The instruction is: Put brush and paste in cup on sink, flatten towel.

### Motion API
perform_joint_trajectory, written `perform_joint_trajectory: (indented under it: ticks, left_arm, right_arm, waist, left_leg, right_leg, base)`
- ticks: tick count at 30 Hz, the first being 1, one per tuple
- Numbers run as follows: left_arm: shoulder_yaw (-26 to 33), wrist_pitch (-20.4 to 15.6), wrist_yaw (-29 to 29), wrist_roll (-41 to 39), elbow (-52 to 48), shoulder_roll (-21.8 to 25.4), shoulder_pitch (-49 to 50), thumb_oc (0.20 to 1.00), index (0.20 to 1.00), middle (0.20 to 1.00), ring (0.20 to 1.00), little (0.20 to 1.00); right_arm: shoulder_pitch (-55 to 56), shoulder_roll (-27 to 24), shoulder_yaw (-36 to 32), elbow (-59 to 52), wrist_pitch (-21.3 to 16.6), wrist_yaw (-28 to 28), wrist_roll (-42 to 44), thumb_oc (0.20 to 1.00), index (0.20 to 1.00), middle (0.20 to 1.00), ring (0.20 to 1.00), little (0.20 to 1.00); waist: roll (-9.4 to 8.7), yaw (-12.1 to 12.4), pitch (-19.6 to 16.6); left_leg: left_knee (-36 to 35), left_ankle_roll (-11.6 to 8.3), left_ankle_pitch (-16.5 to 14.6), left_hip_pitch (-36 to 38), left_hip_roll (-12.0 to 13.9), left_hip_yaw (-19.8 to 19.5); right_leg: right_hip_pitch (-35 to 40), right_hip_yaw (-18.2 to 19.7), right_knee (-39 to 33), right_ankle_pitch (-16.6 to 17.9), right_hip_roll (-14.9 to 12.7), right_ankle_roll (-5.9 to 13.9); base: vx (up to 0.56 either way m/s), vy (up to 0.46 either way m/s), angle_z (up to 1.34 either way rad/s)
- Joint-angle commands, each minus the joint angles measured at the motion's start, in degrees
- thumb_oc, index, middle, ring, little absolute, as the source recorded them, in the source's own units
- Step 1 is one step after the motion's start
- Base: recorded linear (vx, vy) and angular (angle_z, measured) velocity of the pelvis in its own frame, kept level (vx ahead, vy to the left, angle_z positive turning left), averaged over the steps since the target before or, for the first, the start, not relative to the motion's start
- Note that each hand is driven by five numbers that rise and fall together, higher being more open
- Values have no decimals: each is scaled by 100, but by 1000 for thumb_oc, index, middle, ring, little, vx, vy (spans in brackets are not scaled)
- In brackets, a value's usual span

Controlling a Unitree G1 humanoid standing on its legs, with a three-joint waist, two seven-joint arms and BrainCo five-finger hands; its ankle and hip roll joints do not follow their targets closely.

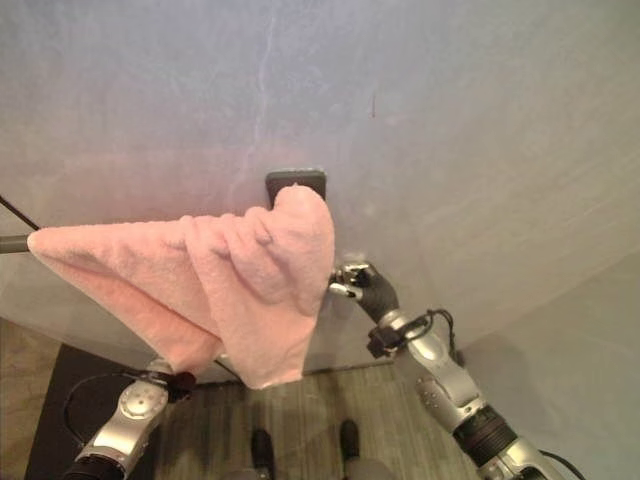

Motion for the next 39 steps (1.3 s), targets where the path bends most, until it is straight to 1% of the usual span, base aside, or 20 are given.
perform_joint_trajectory:
  ticks: [1, 3, 4, 5, 10, 13, 14, 17, 19, 20, 21, 23, 24, 27, 29, 32, 33, 34, 35, 39]
  left_arm:
    - [-240, 8, 153, 275, 535, 227, -260, 200, 200, 200, 200, 200]
    - [-212, 4, 195, 291, 567, 203, -258, 200, 200, 200, 200, 200]
    - [-199, 14, 259, 358, 579, 206, -270, 235, 235, 235, 235, 235]
    - [-187, 13, 298, 387, 554, 203, -256, 1000, 1000, 1000, 1000, 1000]
    - [-142, 34, 437, 582, 543, 193, -232, 1000, 1000, 1000, 1000, 1000]
    - [-46, 44, 476, 656, 435, 231, -137, 1000, 1000, 1000, 1000, 1000]
    - [57, 25, 466, 661, 276, 305, -19, 1000, 1000, 1000, 1000, 1000]
    - [212, -15, 437, 603, 9, 420, 140, 1000, 1000, 1000, 1000, 1000]
    - [415, -120, 309, 284, -310, 540, 312, 1000, 1000, 1000, 1000, 1000]
    - [574, -212, 91, -236, -588, 580, 431, 1000, 1000, 1000, 1000, 1000]
    - [663, -262, -49, -506, -814, 624, 480, 1000, 1000, 1000, 1000, 1000]
    - [762, -329, -278, -880, -1214, 749, 508, 1000, 1000, 1000, 1000, 1000]
    - [765, -326, -281, -883, -1219, 751, 512, 1000, 1000, 1000, 1000, 1000]
    - [758, -391, -526, -1216, -1716, 933, 433, 1000, 1000, 1000, 1000, 1000]
    - [754, -390, -608, -1344, -1825, 968, 412, 1000, 1000, 1000, 1000, 1000]
    - [654, -380, -940, -1842, -2240, 1071, 321, 1000, 1000, 1000, 1000, 1000]
    - [658, -378, -944, -1847, -2242, 1072, 322, 1000, 1000, 1000, 1000, 1000]
    - [579, -356, -1106, -2166, -2366, 1084, 257, 1000, 1000, 1000, 1000, 1000]
    - [581, -357, -1109, -2170, -2364, 1084, 256, 1000, 1000, 1000, 1000, 1000]
    - [273, -285, -1380, -2762, -2579, 1106, -16, 1000, 1000, 1000, 1000, 1000]
  right_arm:
    - [-1737, 421, -487, -115, -774, -79, 17, 1000, 1000, 1000, 1000, 1000]
    - [-1737, 418, -485, -117, -780, -84, 19, 1000, 1000, 1000, 1000, 1000]
    - [-1727, 421, -472, -109, -783, -84, 19, 1000, 1000, 1000, 1000, 1000]
    - [-1732, 412, -486, -98, -784, -105, 7, 1000, 1000, 1000, 1000, 1000]
    - [-1678, 419, -497, -71, -782, -165, -51, 1000, 1000, 1000, 1000, 1000]
    - [-1619, 362, -549, -83, -763, -229, -254, 1000, 1000, 1000, 1000, 1000]
    - [-1569, 261, -612, -81, -759, -291, -473, 1000, 1000, 1000, 1000, 1000]
    - [-1521, 198, -686, -66, -723, -311, -589, 1000, 1000, 1000, 1000, 1000]
    - [-1493, 129, -730, -1, -687, -334, -704, 1000, 1000, 1000, 1000, 1000]
    - [-1482, 17, -778, 61, -625, -322, -854, 1000, 1000, 1000, 1000, 1000]
    - [-1471, -78, -783, 72, -598, -309, -934, 1000, 1000, 1000, 1000, 1000]
    - [-1463, -204, -850, 212, -542, -291, -1099, 1000, 1000, 1000, 1000, 1000]
    - [-1464, -203, -849, 214, -542, -290, -1099, 1000, 1000, 1000, 1000, 1000]
    - [-1503, -289, -853, 432, -483, -264, -1195, 1000, 1000, 1000, 1000, 1000]
    - [-1517, -315, -847, 504, -463, -251, -1207, 1000, 1000, 1000, 1000, 1000]
    - [-1640, -358, -771, 787, -388, -193, -1140, 1000, 1000, 1000, 1000, 1000]
    - [-1644, -357, -770, 791, -389, -192, -1138, 1000, 1000, 1000, 1000, 1000]
    - [-1743, -378, -680, 974, -344, -165, -1127, 1000, 1000, 1000, 1000, 1000]
    - [-1747, -378, -679, 978, -345, -163, -1126, 1000, 1000, 1000, 1000, 1000]
    - [-2072, -323, -395, 1270, -269, -136, -1171, 1000, 1000, 1000, 1000, 1000]
  waist:
    - [-259, 209, -334]
    - [-252, 205, -343]
    - [-248, 202, -346]
    - [-244, 202, -349]
    - [-224, 211, -367]
    - [-198, 223, -380]
    - [-178, 233, -385]
    - [-158, 255, -386]
    - [-134, 298, -397]
    - [-114, 323, -405]
    - [-106, 332, -409]
    - [-80, 361, -422]
    - [-80, 357, -421]
    - [-52, 381, -426]
    - [-45, 383, -428]
    - [-32, 410, -422]
    - [-32, 409, -421]
    - [-29, 408, -420]
    - [-29, 407, -420]
    - [-26, 393, -410]
  left_leg:
    - [47, -353, -217, 399, 331, -28]
    - [47, -355, -219, 409, 332, -25]
    - [47, -357, -215, 409, 334, -27]
    - [47, -358, -215, 410, 335, -30]
    - [47, -374, -219, 423, 339, -48]
    - [47, -378, -221, 437, 336, -63]
    - [47, -380, -224, 443, 335, -72]
    - [47, -374, -225, 455, 329, -76]
    - [47, -371, -228, 477, 321, -75]
    - [47, -372, -228, 493, 310, -80]
    - [47, -373, -226, 500, 307, -96]
    - [47, -384, -217, 495, 304, -146]
    - [47, -384, -217, 495, 304, -150]
    - [47, -393, -201, 474, 299, -203]
    - [47, -396, -195, 470, 298, -219]
    - [47, -403, -179, 441, 283, -243]
    - [47, -403, -179, 441, 284, -243]
    - [47, -408, -171, 433, 283, -243]
    - [47, -408, -171, 432, 283, -243]
    - [47, -412, -157, 419, 285, -234]
  right_leg:
    - [131, -29, 36, 306, -944, 892]
    - [134, -30, 36, 307, -945, 892]
    - [139, -36, 36, 305, -945, 892]
    - [145, -42, 36, 300, -947, 892]
    - [179, -85, 36, 282, -956, 889]
    - [217, -114, 36, 270, -966, 890]
    - [230, -132, 36, 268, -973, 893]
    - [245, -144, 36, 267, -990, 901]
    - [269, -166, 36, 270, -1014, 912]
    - [298, -183, 36, 271, -1030, 915]
    - [318, -205, 36, 268, -1041, 913]
    - [377, -271, 36, 242, -1058, 901]
    - [380, -275, 36, 241, -1058, 901]
    - [407, -341, 36, 230, -1070, 892]
    - [415, -357, 36, 227, -1073, 889]
    - [405, -375, 36, 237, -1075, 883]
    - [405, -375, 36, 237, -1074, 883]
    - [395, -376, 36, 250, -1080, 875]
    - [394, -376, 36, 250, -1080, 875]
    - [364, -354, 36, 273, -1081, 871]
  base:
    - [5, -1, -4]
    - [7, -4, -4]
    - [6, -5, -3]
    - [0, 0, 0]
    - [0, 0, 0]
    - [0, 0, 0]
    - [0, 0, 0]
    - [-2, -1, 2]
    - [-8, 3, 3]
    - [-9, 2, 4]
    - [-9, -2, 7]
    - [-2, -8, 10]
    - [-3, -7, 11]
    - [-12, -4, 6]
    - [-5, -3, 6]
    - [-15, -2, 10]
    - [-17, 0, 5]
    - [-9, 0, 4]
    - [0, 0, 0]
    - [0, 0, 0]
